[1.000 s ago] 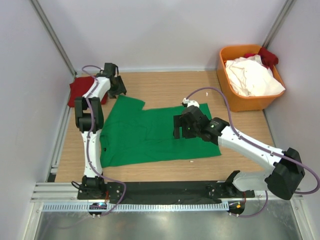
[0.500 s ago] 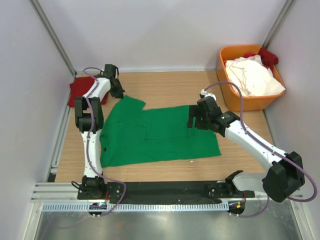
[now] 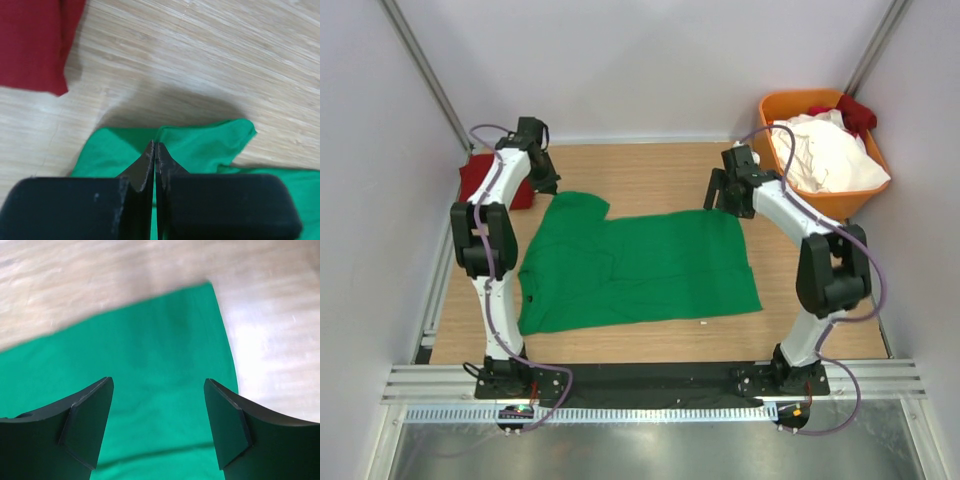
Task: Fold and stack the t-shirts
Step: Fold the tshirt
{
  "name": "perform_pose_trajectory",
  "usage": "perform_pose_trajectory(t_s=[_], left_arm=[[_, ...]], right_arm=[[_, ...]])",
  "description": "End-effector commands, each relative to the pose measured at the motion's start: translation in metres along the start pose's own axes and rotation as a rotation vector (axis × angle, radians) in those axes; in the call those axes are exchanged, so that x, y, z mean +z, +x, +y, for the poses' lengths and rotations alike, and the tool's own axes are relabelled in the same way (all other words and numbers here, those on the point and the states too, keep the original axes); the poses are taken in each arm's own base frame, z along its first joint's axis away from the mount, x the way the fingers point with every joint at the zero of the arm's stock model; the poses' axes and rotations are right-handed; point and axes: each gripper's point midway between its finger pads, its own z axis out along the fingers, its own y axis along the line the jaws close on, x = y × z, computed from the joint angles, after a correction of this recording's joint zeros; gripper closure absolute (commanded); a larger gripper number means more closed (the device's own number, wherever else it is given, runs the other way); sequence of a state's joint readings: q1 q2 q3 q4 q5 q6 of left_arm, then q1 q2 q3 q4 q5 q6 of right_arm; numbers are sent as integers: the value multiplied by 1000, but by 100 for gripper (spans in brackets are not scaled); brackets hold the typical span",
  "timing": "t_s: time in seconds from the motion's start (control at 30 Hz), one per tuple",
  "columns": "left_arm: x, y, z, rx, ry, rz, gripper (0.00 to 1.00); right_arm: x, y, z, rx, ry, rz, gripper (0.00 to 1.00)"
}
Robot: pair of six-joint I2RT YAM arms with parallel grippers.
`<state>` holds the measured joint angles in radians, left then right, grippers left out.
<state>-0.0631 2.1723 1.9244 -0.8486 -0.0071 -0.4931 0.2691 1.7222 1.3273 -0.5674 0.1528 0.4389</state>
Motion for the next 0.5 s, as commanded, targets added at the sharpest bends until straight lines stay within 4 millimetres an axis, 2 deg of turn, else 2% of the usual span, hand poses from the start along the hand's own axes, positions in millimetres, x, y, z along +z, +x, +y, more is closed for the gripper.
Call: perform_pose_trajectory(t_s=[0.0, 0.03, 0.07, 0.23, 0.37, 0.4, 0.47], left_arm=[[-37, -4, 3, 24, -18, -34, 100], [-40, -4, 4, 27, -18, -35, 100], [-43, 0, 5, 29, -25, -22, 100], [-47, 4, 1, 60, -24, -4, 100], [-47, 8, -6, 69, 0, -2, 100], [-45, 12, -5, 71, -4, 7, 100], [-48, 11, -6, 72, 0, -2, 100]], right_arm=[[24, -27, -6, -12, 57, -14, 21], [27, -37, -5, -13, 66, -25, 22], [38, -34, -8, -20, 84, -6, 22], [61, -48, -23, 6, 132, -17, 26], [83, -48, -27, 4, 160, 2, 29], [86, -43, -30, 1, 174, 15, 30], [90, -47, -32, 2, 183, 9, 31]])
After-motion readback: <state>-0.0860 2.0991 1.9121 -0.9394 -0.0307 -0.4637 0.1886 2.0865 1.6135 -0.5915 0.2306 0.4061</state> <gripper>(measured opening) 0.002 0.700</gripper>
